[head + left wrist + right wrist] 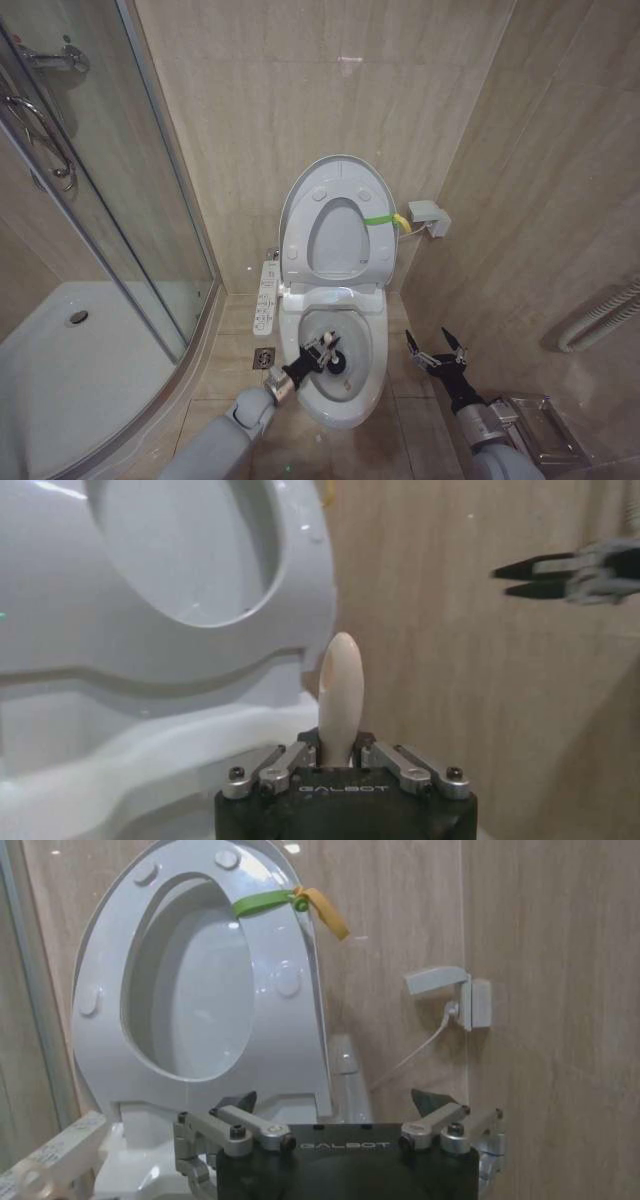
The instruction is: Open the toilet lid, clean the toilet bowl with a toilet brush, close the toilet lid, and flush.
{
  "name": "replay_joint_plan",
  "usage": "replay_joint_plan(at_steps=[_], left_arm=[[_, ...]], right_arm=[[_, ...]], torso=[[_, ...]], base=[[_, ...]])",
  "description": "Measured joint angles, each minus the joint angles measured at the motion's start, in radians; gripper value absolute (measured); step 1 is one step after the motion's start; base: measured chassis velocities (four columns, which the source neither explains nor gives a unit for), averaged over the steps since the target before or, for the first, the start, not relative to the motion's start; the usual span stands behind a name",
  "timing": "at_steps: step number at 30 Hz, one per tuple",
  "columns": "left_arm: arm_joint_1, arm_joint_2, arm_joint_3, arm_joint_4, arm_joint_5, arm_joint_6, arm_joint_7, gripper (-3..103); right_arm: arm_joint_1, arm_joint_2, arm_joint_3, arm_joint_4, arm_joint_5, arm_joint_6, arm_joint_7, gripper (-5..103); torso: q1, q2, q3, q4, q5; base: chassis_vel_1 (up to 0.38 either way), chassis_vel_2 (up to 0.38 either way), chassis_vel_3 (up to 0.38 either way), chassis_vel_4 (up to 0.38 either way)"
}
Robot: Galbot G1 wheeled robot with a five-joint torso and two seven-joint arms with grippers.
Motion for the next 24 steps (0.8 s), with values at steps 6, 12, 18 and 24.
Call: replay_joint_plan(at_steps=[6,12,18,24], left_arm=[[0.047,0.032,0.002,-0.074,-0.006,0.016,-0.006,19],[0.069,0.057,0.008,-0.150,-0.037,0.048,-0.021,19],[0.075,0.081,0.009,-0.173,-0.046,0.061,-0.026,19],[0.041,0.096,-0.014,-0.107,-0.046,0.061,-0.025,19]], right_arm=[[0.000,0.000,0.000,0.000,0.000,0.000,0.000,100],[0.000,0.000,0.000,0.000,0.000,0.000,0.000,100],[0.000,0.000,0.000,0.000,0.000,0.000,0.000,100],[0.000,0.000,0.000,0.000,0.000,0.000,0.000,100]], torso=[[0.000,0.000,0.000,0.0001,0.0000],[0.000,0.000,0.000,-0.0001,0.0000],[0.000,0.000,0.000,-0.0001,-0.0001],[0.000,0.000,0.000,-0.0001,-0.0002]], base=[[0.000,0.000,0.000,0.000],[0.000,0.000,0.000,0.000],[0.000,0.000,0.000,0.000],[0.000,0.000,0.000,0.000]])
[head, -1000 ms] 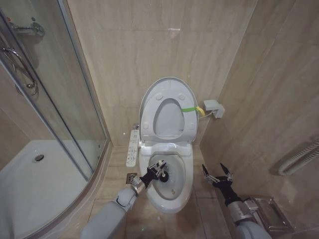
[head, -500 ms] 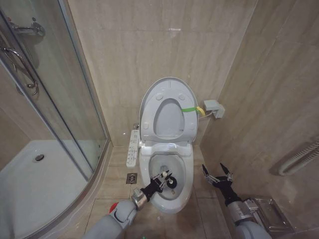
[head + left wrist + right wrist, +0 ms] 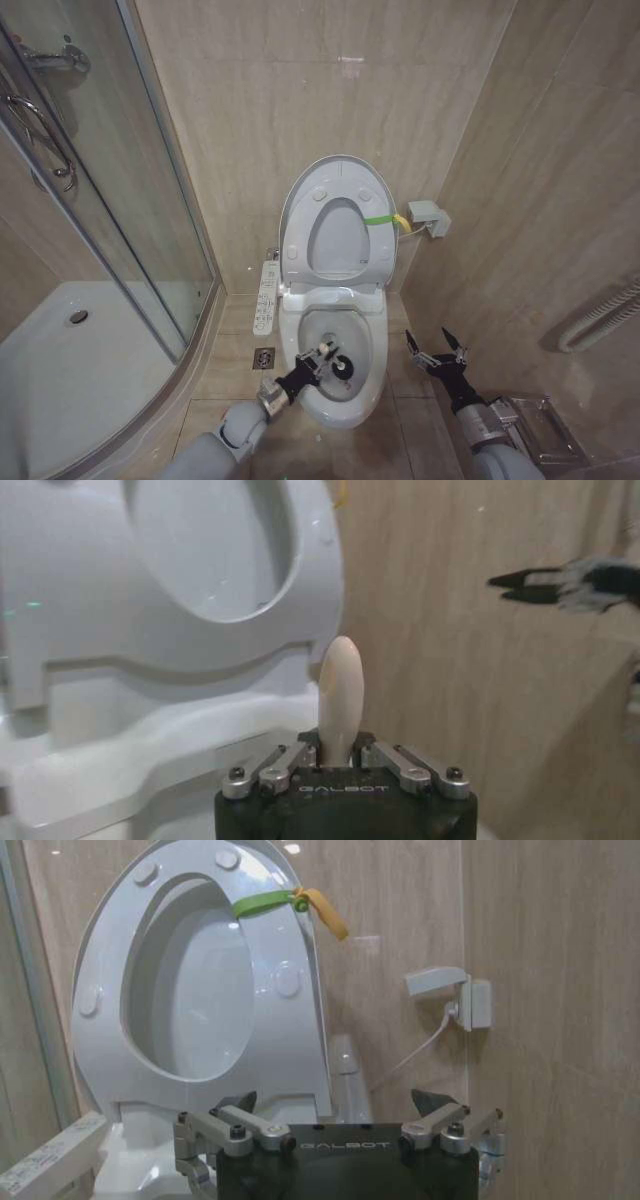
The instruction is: Open the toilet lid, clean the toilet bowl with a toilet brush, close the toilet lid, and flush.
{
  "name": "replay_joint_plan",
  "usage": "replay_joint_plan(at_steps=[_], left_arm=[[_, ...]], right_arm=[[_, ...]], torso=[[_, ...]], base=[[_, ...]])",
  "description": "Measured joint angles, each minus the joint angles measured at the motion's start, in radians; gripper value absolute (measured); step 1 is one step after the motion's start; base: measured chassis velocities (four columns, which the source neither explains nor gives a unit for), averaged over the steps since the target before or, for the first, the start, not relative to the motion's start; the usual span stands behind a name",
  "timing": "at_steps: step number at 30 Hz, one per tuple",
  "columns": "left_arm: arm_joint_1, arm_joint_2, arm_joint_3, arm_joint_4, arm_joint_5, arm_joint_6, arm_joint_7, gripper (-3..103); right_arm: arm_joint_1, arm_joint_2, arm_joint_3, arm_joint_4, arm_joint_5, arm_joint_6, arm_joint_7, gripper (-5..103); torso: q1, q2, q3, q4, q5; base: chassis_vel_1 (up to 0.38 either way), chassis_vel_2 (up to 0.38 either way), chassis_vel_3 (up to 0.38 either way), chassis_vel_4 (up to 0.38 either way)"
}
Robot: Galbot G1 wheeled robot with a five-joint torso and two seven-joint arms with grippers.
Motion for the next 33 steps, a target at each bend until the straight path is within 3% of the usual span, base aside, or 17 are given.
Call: replay_joint_plan(at_steps=[8,17,33], left_arm=[[-0.067,-0.024,-0.003,0.068,-0.033,0.000,0.001,19],[-0.030,-0.006,0.050,-0.033,-0.068,0.017,-0.003,19],[0.089,0.087,-0.013,-0.217,0.046,0.028,-0.019,19]], right_arm=[[0.000,0.000,0.000,0.000,0.000,0.000,0.000,100],[0.000,0.000,0.000,0.000,0.000,0.000,0.000,100],[0.000,0.000,0.000,0.000,0.000,0.000,0.000,100]], torso=[[0.000,0.000,0.000,-0.0001,0.0001],[0.000,0.000,0.000,0.0001,0.0001],[0.000,0.000,0.000,0.0001,0.0002]], base=[[0.000,0.000,0.000,0.000],[0.000,0.000,0.000,0.000],[0.000,0.000,0.000,0.000]])
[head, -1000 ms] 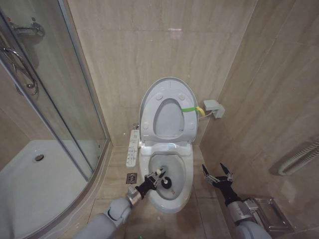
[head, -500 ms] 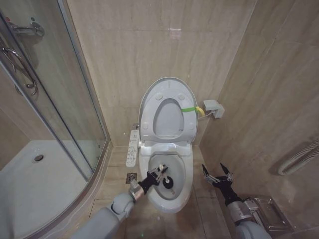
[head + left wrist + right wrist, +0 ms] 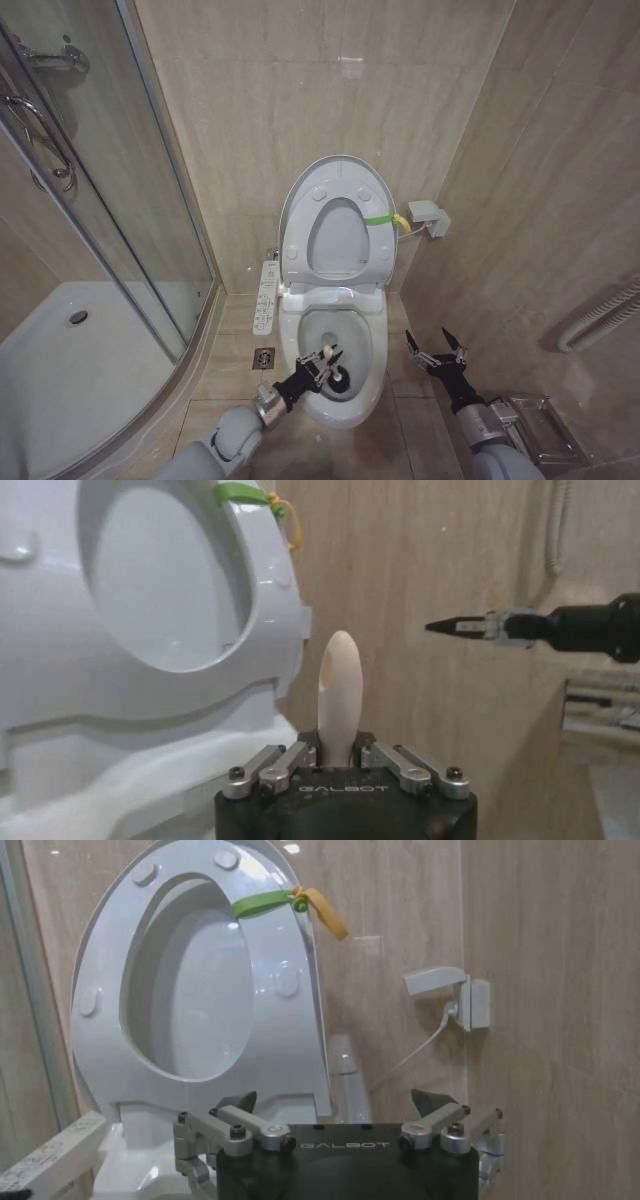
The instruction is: Open the toilet lid, clean the toilet bowl with a toilet brush, close the toilet lid, and flush.
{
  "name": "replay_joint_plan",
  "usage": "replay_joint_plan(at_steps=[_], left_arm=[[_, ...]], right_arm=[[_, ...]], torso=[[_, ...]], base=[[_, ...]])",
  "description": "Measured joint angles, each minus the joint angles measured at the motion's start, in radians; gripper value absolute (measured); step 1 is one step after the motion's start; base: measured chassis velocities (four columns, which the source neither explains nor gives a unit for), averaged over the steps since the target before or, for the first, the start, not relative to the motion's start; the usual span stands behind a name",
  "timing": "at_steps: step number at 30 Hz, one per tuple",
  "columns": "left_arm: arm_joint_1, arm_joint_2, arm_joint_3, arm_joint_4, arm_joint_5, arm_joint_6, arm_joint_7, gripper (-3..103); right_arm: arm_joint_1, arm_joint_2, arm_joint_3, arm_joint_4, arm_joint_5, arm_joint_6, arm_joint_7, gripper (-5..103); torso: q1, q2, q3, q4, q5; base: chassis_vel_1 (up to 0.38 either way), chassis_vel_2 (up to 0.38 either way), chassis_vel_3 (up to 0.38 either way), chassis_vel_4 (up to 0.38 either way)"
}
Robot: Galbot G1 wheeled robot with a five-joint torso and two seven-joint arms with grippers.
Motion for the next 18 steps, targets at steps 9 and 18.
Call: replay_joint_plan(at_steps=[9,18], left_arm=[[-0.078,-0.026,0.003,0.136,-0.048,-0.020,0.011,19],[-0.161,-0.103,0.083,0.238,-0.073,-0.027,0.014,19]], right_arm=[[0.000,0.000,0.000,0.000,0.000,0.000,0.000,100],[0.000,0.000,0.000,0.000,0.000,0.000,0.000,100]], torso=[[0.000,0.000,0.000,-0.0002,0.0000],[0.000,0.000,0.000,-0.0002,0.0001]], base=[[0.000,0.000,0.000,0.000],[0.000,0.000,0.000,0.000]])
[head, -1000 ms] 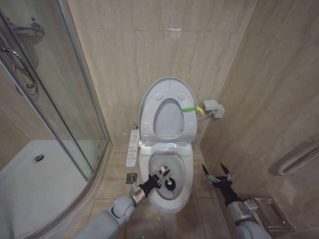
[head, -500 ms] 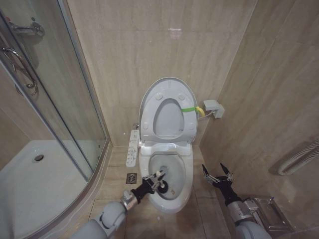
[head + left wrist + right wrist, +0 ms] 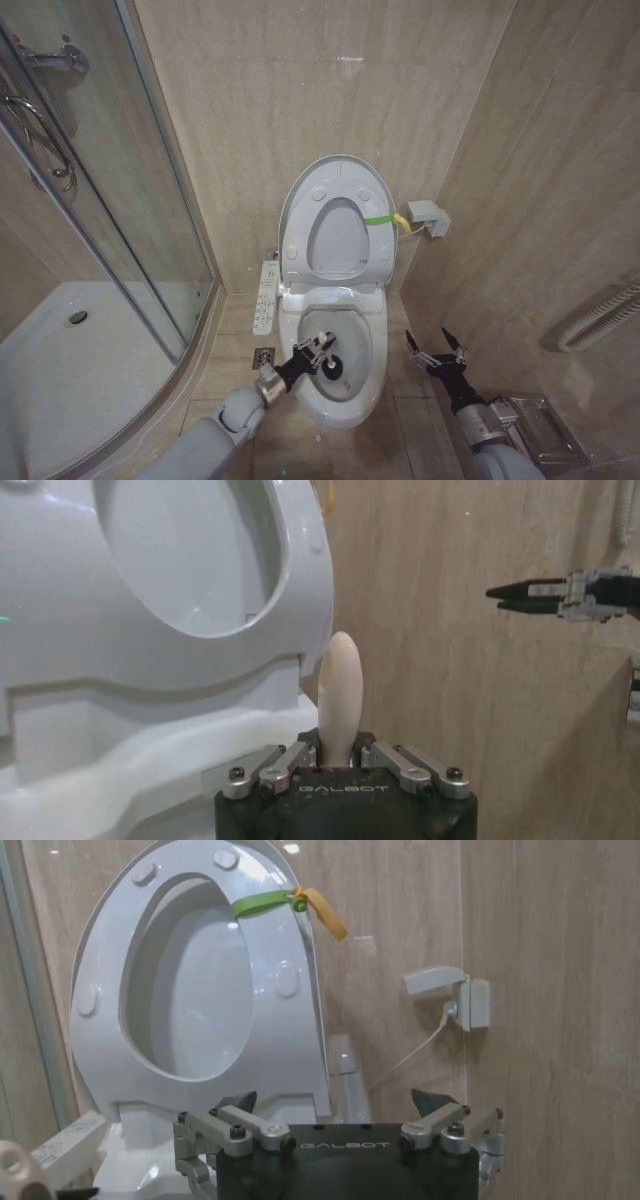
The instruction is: Open the toilet lid, clean the toilet bowl with a toilet brush, close the toilet lid, and flush.
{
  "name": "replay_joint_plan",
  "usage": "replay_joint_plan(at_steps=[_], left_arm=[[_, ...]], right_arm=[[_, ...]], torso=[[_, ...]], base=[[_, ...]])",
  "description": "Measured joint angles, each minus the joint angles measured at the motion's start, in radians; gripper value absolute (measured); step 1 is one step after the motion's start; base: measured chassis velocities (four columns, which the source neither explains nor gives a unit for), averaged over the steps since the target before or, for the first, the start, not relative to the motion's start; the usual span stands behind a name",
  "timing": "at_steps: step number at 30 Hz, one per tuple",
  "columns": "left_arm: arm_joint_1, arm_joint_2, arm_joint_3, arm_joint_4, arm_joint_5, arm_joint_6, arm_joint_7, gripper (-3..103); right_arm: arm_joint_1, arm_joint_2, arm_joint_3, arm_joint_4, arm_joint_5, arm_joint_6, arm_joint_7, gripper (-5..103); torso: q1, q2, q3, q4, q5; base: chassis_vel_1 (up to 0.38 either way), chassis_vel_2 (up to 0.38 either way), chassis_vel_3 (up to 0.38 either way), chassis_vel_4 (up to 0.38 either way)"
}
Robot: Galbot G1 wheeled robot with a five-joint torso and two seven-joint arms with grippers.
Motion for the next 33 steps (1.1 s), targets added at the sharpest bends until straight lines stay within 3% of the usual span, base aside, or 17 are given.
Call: replay_joint_plan(at_steps=[10,18,27,33], left_arm=[[-0.054,-0.042,-0.006,0.143,0.032,-0.010,-0.002,19],[-0.064,-0.051,-0.039,0.164,0.067,-0.012,-0.023,19],[-0.026,-0.012,0.004,0.004,0.056,-0.020,-0.015,19],[0.028,0.017,0.030,-0.115,0.053,0.005,-0.028,19]], right_arm=[[0.000,0.000,0.000,0.000,0.000,0.000,0.000,100],[0.000,0.000,0.000,0.000,0.000,0.000,0.000,100],[0.000,0.000,0.000,0.000,0.000,0.000,0.000,100],[0.000,0.000,0.000,0.000,0.000,0.000,0.000,100]], torso=[[0.000,0.000,0.000,0.0002,-0.0001],[0.000,0.000,0.000,0.0001,-0.0003],[0.000,0.000,0.000,0.0001,-0.0002],[0.000,0.000,0.000,0.0001,-0.0003]], base=[[0.000,0.000,0.000,0.000],[0.000,0.000,0.000,0.000],[0.000,0.000,0.000,0.000],[0.000,0.000,0.000,0.000]])
